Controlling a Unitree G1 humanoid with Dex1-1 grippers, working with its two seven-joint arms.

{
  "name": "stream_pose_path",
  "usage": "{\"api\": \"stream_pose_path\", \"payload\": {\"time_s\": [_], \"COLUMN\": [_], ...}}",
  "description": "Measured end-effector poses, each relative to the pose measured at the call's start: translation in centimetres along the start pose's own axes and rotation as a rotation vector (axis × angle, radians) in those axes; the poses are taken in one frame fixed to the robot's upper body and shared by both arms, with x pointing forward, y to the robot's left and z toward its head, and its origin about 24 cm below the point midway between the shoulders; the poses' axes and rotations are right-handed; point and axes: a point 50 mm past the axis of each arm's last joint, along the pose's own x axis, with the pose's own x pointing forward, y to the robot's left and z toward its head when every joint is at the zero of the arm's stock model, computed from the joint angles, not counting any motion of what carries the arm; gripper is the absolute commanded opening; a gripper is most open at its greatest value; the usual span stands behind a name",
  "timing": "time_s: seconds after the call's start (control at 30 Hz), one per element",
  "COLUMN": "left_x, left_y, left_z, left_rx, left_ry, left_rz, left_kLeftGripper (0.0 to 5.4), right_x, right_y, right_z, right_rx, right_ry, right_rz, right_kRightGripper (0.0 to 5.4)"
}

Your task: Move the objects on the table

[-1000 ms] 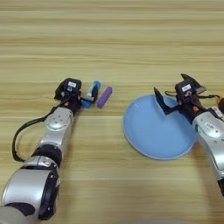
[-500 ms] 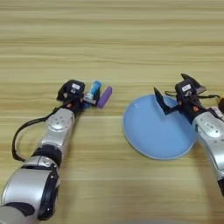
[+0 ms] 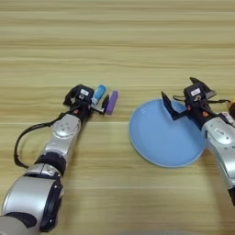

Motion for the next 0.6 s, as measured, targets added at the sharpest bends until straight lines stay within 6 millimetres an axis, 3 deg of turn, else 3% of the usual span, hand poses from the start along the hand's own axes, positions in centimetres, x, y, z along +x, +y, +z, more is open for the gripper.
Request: {"api": "stream_pose_path", "payload": {"time_s": [0.43,0.6], "left_x": [0.61,0.71], "left_y": [0.22,-0.03], "left_z": [-0.17,-0.23], "left_rx": [-0.074,-0.126], "left_ry": [0.089,0.105], "left_rz": [-0.002,-0.026], "left_kLeftGripper": [5.38,4.70], "right_x": [0.00,-0.02], "right_y": [-0.04,-0.14], "right_z": [0.04,0.04], "right_rx": [0.002,0.003], "right_ry": [-0.002,-0.003], "right_rz": [-0.004,-0.009], "right_kRightGripper": [5.40,5.40]}}
